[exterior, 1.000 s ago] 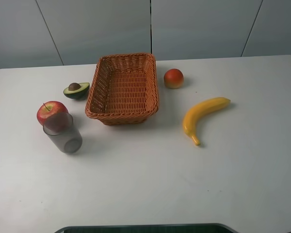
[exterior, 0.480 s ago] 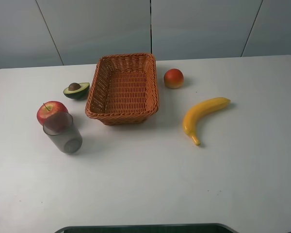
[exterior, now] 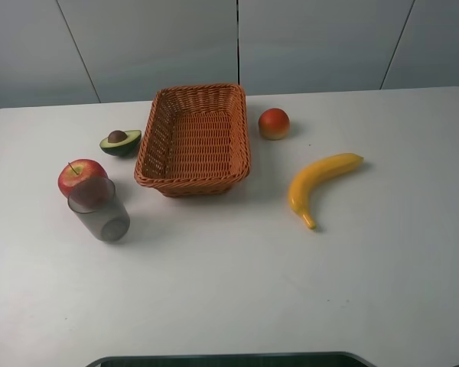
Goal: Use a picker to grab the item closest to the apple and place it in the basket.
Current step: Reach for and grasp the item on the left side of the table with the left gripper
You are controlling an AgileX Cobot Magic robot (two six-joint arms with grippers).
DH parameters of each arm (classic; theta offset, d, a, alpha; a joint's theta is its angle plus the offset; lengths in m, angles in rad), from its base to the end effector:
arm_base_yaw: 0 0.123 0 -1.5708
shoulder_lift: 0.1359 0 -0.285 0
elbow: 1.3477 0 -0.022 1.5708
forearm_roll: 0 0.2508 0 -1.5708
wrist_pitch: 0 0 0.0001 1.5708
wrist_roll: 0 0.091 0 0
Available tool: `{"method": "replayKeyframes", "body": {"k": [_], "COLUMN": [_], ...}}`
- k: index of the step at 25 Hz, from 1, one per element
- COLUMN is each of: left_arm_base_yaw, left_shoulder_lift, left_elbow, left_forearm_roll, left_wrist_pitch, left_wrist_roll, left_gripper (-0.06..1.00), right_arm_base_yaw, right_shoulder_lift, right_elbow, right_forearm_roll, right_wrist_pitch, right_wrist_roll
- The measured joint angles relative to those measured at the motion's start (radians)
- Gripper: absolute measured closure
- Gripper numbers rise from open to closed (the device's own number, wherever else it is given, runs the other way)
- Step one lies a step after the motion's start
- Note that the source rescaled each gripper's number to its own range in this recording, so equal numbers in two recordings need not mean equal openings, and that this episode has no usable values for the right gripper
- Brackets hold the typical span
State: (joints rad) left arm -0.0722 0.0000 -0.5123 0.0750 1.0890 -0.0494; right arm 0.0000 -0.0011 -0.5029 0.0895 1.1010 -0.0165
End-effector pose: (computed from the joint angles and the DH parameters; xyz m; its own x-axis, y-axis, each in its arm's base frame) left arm -0.0071 0.0066 0.2786 -0.4681 0.0193 -0.8835 0.0067 0.9998 0.0183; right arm -0.0072 0.0073 0.2751 -0.4881 0.0240 -0.8724 -0.0579 0.9965 0.0598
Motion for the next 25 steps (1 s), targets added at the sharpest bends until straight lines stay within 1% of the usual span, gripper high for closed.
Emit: {"method": "replayKeyframes", "body": {"k": [18,19,23,25], "left_arm_base_yaw": [0.0,0.0,0.0,0.0], "left_shoulder_lift": [0.001,0.0,0.0,0.0], "left_elbow": [0.0,-0.009,-0.051,-0.065], "left_forearm_roll": [-0.007,-0.007,-0.008,-0.008], "left_wrist_pitch": [-0.006,-0.02,-0.138,-0.179], "left_wrist_roll": [0.0,0.0,0.0,0.0], "left_gripper": [-0.06,-0.06,-0.06,-0.06], "right_arm_base_yaw": [0.0,0.0,0.0,0.0], "right_shoulder_lift": [0.0,0.0,0.0,0.0], "right_elbow": [0.0,0.0,0.0,0.0], "right_forearm_roll": [0.0,0.0,0.0,0.0], "right_wrist_pitch": [0.0,0.0,0.0,0.0], "right_wrist_roll": [0.0,0.0,0.0,0.0]}}
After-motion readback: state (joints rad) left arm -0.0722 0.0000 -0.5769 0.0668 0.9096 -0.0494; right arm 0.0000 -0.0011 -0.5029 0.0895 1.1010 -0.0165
